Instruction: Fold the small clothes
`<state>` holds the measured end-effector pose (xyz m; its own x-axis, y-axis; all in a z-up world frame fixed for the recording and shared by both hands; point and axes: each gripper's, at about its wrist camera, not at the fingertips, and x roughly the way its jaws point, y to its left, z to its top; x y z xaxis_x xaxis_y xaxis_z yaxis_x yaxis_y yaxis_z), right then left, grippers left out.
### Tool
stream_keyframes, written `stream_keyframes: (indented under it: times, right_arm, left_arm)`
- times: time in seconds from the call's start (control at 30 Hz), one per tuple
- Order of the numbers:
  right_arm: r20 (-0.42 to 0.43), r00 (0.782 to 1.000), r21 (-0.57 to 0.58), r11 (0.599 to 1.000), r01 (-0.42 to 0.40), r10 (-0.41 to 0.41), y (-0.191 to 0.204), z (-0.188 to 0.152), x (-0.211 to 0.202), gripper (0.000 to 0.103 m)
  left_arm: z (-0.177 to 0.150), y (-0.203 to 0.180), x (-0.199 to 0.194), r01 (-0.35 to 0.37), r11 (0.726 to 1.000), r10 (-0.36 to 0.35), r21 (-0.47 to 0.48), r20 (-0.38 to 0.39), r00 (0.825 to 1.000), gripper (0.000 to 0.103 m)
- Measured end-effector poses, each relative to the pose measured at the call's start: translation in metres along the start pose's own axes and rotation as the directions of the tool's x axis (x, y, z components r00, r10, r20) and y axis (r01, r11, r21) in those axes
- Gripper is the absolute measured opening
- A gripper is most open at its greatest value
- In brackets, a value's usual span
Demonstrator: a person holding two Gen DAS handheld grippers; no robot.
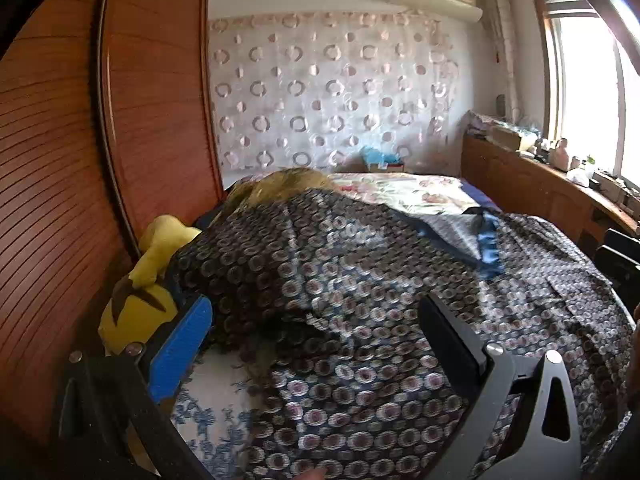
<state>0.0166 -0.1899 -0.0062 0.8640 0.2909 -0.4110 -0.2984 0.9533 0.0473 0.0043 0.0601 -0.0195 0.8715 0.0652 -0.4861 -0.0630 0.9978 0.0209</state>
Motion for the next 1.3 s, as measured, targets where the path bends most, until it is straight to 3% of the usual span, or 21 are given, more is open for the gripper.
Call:
stream_keyframes:
  times: [0.33, 0.57, 0.7, 1.0, 1.17, 1.3]
  right_arm:
    - [-0.032, 0.997, -0.023, 0.998, -0.064, 0.064, 0.003, 0.006, 0.016, 0.103]
    - [-0.069, 0.991, -0.033, 0.993, -0.113, 0.111, 0.002, 0.012, 0.027, 0.103]
    - [-0.118, 0.980, -0.043, 0.985, -0.169, 0.163, 0.005, 0.012, 0.038, 0.103]
    - [-0.216, 0.947, -0.073, 0.963, -0.259, 0.239, 0.022, 0.007, 0.060, 0.103]
    - [-0.229, 0.939, -0.079, 0.957, -0.279, 0.255, 0.024, 0.005, 0.063, 0.103]
    - [-0.240, 0.934, -0.077, 0.954, -0.289, 0.264, 0.023, 0.002, 0.064, 0.103]
  left_arm:
    - [-0.008, 0.037, 0.018, -0.021, 1.000, 0.021, -0.009, -0.049, 0.999, 0.103]
    - [-0.008, 0.064, 0.039, -0.042, 0.998, 0.046, 0.041, -0.104, 0.994, 0.103]
    - [-0.008, 0.081, 0.055, 0.000, 1.000, 0.004, 0.026, -0.151, 0.989, 0.102]
    - [0.002, 0.104, 0.094, 0.038, 0.999, -0.041, -0.017, -0.225, 0.973, 0.079]
    - [0.011, 0.120, 0.110, 0.011, 0.999, -0.019, -0.034, -0.231, 0.973, 0.077]
    - [0.012, 0.134, 0.125, 0.062, 0.994, -0.082, -0.090, -0.241, 0.967, 0.076]
